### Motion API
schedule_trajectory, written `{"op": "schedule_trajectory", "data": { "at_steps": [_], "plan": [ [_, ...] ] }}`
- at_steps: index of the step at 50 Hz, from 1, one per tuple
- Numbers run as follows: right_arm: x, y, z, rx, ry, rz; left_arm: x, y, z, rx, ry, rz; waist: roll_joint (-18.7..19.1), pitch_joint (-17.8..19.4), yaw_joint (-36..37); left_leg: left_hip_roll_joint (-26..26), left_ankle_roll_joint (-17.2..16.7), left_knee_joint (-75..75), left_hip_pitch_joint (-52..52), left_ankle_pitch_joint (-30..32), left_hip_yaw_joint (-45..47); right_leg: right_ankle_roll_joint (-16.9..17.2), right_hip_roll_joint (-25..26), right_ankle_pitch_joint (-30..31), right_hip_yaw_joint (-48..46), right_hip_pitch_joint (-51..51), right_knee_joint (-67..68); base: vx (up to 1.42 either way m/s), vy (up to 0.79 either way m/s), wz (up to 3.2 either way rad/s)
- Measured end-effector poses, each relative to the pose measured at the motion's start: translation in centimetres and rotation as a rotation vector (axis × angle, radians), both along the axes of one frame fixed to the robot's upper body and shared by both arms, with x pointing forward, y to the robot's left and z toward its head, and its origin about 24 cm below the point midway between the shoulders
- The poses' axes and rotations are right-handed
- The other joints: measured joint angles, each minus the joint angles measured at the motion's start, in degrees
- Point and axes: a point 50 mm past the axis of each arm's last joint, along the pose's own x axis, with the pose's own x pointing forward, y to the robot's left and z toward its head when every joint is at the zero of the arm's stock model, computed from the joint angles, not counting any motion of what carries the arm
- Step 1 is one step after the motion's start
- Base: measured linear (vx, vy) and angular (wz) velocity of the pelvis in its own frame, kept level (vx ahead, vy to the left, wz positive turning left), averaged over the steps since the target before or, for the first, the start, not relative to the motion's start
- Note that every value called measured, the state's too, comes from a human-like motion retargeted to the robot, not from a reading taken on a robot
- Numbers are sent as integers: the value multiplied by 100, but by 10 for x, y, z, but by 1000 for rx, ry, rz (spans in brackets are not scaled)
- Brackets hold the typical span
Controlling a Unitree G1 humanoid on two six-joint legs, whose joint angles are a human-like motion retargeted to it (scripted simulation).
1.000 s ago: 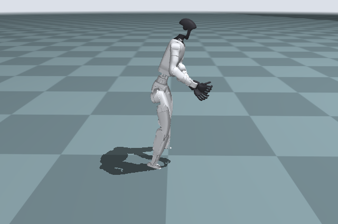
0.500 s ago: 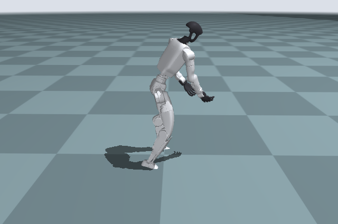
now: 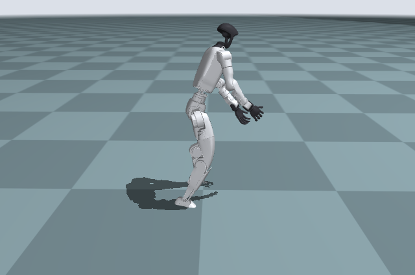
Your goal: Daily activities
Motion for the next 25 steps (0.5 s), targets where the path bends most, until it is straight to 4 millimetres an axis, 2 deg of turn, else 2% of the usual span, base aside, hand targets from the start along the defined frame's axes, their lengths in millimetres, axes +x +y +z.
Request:
{"op": "schedule_trajectory", "data": {
  "at_steps": [13, 25],
  "plan": [
    [-6, 51, 35, -238, -256, 148, 8, 21, 7, -67, 17, 159, -464, -3, -202, 67, 0, 5, 104, 28, -57, -202, 93, 81, 47, 88, 162, 0, 0, 0],
    [-22, 67, 53, -289, -410, 123, 6, 25, 13, -210, -28, 288, -643, -33, -332, 3, 0, 3, 208, -10, -266, -352, 35, 97, -43, 241, 389, 3, -1, 21]
  ]
}}
